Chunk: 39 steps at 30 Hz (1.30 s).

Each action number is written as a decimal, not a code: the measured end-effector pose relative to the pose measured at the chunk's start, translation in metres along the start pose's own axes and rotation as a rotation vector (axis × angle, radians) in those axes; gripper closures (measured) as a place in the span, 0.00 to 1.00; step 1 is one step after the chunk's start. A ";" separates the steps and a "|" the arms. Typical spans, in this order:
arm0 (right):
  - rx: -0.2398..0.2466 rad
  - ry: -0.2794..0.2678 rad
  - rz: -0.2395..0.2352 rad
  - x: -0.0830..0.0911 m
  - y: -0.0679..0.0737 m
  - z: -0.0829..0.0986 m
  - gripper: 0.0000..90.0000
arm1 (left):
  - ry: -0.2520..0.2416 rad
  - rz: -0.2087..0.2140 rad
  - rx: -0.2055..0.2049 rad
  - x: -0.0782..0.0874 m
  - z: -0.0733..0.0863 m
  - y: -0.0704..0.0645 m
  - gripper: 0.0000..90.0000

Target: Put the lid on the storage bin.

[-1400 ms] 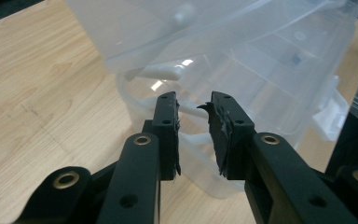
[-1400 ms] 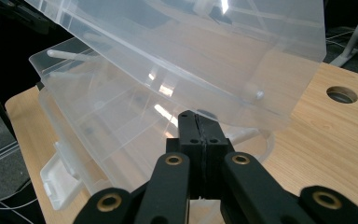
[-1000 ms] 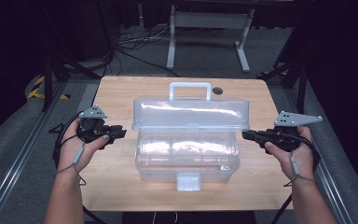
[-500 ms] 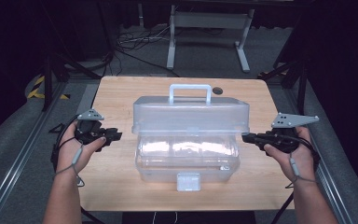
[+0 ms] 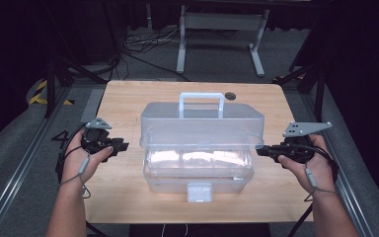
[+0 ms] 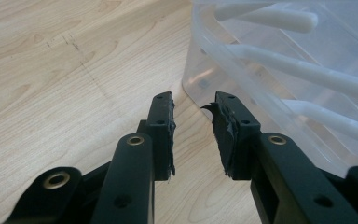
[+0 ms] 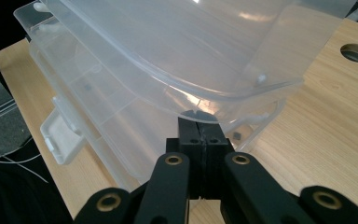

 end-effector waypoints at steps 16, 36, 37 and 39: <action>0.031 0.107 0.000 -0.001 0.002 0.010 1.00 | 0.030 0.001 0.010 -0.006 0.007 0.003 0.75; 0.080 0.219 -0.016 -0.007 0.008 0.022 1.00 | 0.052 0.015 0.003 -0.014 0.006 0.002 0.74; 0.084 0.225 -0.019 -0.007 0.009 0.022 1.00 | 0.054 0.015 -0.001 -0.014 0.006 0.003 0.74; 0.089 0.230 -0.023 -0.008 0.009 0.023 1.00 | 0.056 0.017 -0.002 -0.015 0.006 0.003 0.74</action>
Point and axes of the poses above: each handheld gripper's, and its own axes: x roughly backward along the jaws, z roughly out of its underside, y roughly to its left, the point moved 8 cm from there along -x, roughly forward along the jaws, and after that the axes turned 1 degree about x, right-handed, at the moved point
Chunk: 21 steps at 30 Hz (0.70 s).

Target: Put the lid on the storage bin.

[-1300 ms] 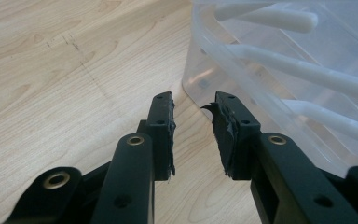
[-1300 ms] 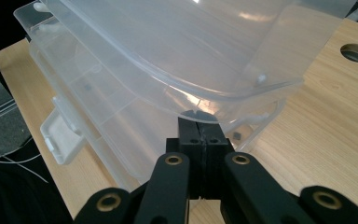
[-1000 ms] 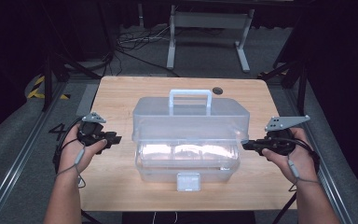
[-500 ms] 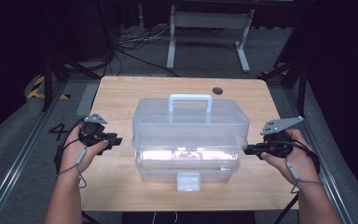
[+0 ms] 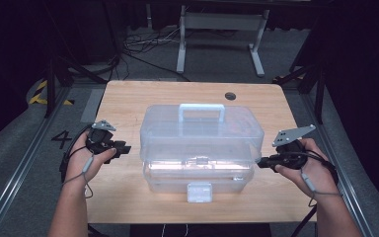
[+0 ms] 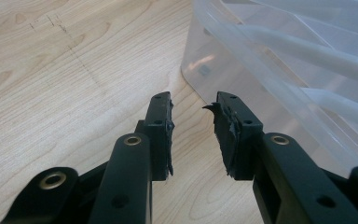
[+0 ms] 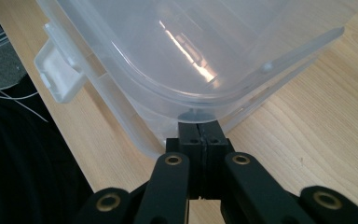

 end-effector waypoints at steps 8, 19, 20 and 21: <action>0.007 0.027 -0.010 -0.002 0.002 0.004 1.00 | 0.004 0.004 -0.003 -0.003 -0.001 0.000 0.74; 0.014 0.063 -0.016 -0.008 0.004 0.009 1.00 | 0.012 0.011 -0.007 -0.007 -0.003 0.001 0.74; 0.014 0.069 -0.018 -0.008 0.005 0.010 1.00 | 0.009 0.014 -0.004 -0.007 -0.003 0.001 0.75; 0.014 0.072 -0.019 -0.009 0.005 0.010 1.00 | 0.008 0.014 0.003 -0.008 -0.003 0.001 0.75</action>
Point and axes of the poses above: each handheld gripper's, and its own axes: x roughly backward along the jaws, z roughly out of its underside, y roughly to its left, the point moved 8 cm from there along -x, roughly forward along the jaws, and after that the axes turned 1 degree about x, right-handed, at the moved point
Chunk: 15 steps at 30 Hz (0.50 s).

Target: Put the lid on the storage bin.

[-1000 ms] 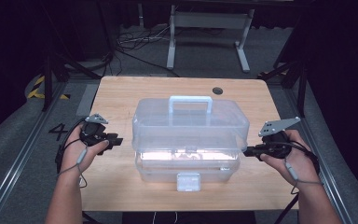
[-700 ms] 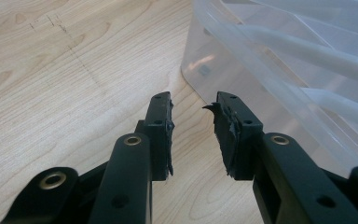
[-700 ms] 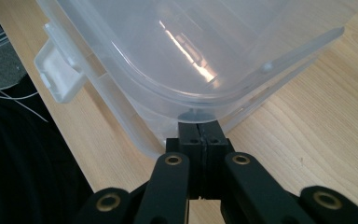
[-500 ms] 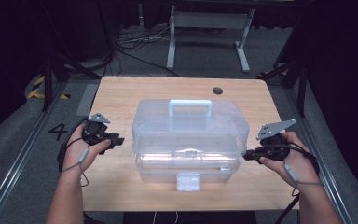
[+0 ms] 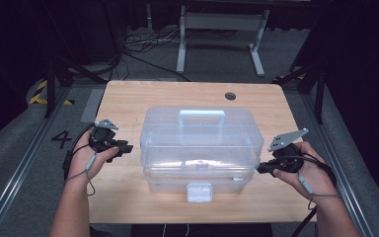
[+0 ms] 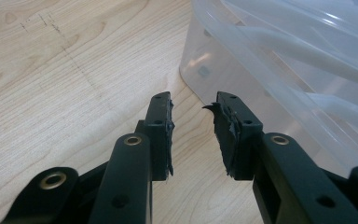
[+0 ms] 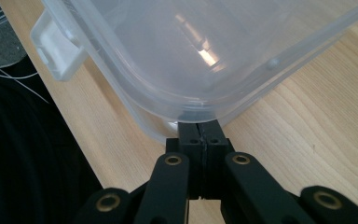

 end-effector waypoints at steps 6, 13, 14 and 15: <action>0.007 0.026 -0.008 -0.003 0.002 0.003 1.00 | 0.001 -0.002 -0.003 -0.001 -0.001 0.001 0.74; 0.018 0.059 -0.009 -0.008 0.003 0.006 1.00 | 0.005 -0.002 -0.007 -0.002 0.000 0.003 0.74; 0.017 0.064 -0.011 -0.008 0.003 0.006 1.00 | 0.006 -0.003 -0.007 -0.002 0.000 0.003 0.74; 0.018 0.068 -0.011 -0.009 0.004 0.007 1.00 | 0.006 -0.003 -0.006 -0.002 0.000 0.003 0.74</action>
Point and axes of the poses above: each handheld gripper's, and its own axes: x roughly backward along the jaws, z roughly out of its underside, y roughly to its left, the point moved 8 cm from there along -x, roughly forward along the jaws, and after that the axes turned 1 degree about x, right-handed, at the moved point
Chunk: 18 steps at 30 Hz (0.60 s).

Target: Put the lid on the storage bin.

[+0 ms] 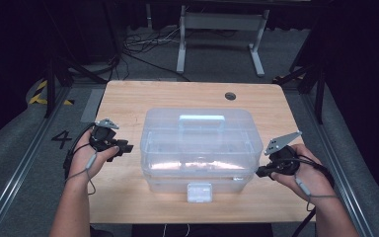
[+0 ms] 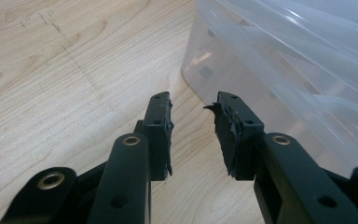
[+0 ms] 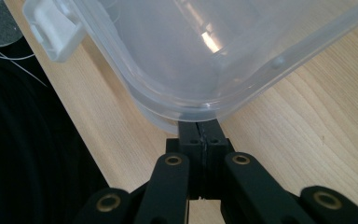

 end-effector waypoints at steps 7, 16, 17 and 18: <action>0.006 0.022 -0.009 -0.003 0.000 0.002 1.00 | -0.004 0.000 0.013 0.001 0.001 0.001 0.73; 0.006 0.047 -0.018 -0.006 0.001 0.005 1.00 | 0.001 -0.004 0.019 0.000 0.002 0.003 0.73; 0.010 0.052 -0.018 -0.007 0.001 0.005 1.00 | -0.001 -0.002 0.026 0.001 0.002 0.003 0.73; 0.010 0.057 -0.019 -0.008 0.001 0.005 1.00 | -0.005 -0.006 0.021 0.001 0.002 0.004 0.73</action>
Point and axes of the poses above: each handheld gripper's, and its own axes: x roughly backward along the jaws, z roughly out of its underside, y roughly to its left, the point moved 8 cm from there along -x, roughly forward along the jaws, and after that the axes turned 1 degree about x, right-handed, at the moved point
